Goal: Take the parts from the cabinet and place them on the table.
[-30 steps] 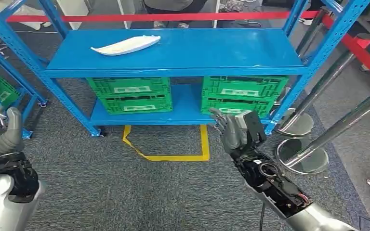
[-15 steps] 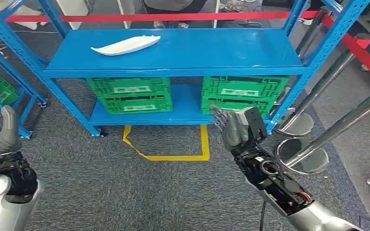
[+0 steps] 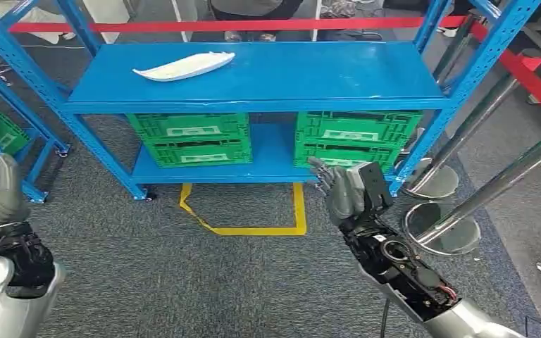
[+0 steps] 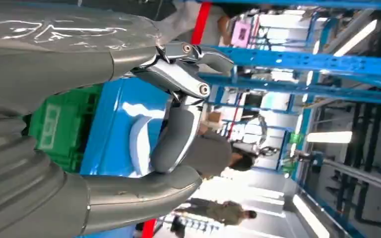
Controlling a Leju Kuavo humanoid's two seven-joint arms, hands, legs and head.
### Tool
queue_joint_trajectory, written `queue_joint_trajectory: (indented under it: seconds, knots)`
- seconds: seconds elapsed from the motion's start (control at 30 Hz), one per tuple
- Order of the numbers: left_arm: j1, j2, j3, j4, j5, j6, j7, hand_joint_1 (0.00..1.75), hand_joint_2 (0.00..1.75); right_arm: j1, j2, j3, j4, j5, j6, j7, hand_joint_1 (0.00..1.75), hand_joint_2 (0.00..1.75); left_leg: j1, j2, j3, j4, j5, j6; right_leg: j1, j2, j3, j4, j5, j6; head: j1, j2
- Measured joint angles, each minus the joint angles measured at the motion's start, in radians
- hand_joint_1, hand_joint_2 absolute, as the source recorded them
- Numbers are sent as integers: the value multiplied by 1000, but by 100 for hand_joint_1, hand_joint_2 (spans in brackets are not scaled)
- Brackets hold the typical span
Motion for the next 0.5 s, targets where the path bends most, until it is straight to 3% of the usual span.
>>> queue_joint_trajectory:
  seconds: [0.13,0.37,0.47,0.5]
  knots:
    - [0,-2,-1,10,75,-114,51,0,175,-14,0,6,0,12,8,5,0,0,0,0,0,0,0,0,0,0,0,0,0,0,0,0]
    - [0,-8,-2,29,98,-146,66,0,175,-27,1,17,0,20,10,6,0,0,0,0,0,0,0,0,0,0,0,0,0,0,0,0]
    - [-3,-10,-2,45,133,-192,72,0,175,-33,1,19,2,22,16,6,0,0,0,0,0,0,0,0,0,0,0,0,0,0,1,0]
    - [-6,-13,-2,58,148,-215,74,0,0,-37,2,20,4,24,18,5,0,0,0,0,0,0,0,0,0,0,0,0,0,0,0,0]
